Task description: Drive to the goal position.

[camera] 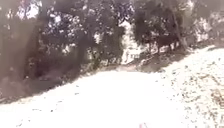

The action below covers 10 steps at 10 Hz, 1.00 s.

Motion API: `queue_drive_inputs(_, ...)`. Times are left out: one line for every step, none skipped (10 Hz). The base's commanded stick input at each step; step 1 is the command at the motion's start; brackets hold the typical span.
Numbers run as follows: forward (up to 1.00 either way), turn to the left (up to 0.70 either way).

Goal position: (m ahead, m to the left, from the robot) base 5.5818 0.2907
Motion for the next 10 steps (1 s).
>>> queue_drive_inputs(0.0,0.0)
queue_drive_inputs(0.0,0.0)
queue_drive_inputs(0.0,0.0)
queue_drive_inputs(0.0,0.0)
queue_drive_inputs(0.0,0.0)
queue_drive_inputs(0.0,0.0)
queue_drive_inputs(0.0,0.0)
queue_drive_inputs(0.0,0.0)
queue_drive_inputs(0.3,0.0)
queue_drive_inputs(0.5,0.0)
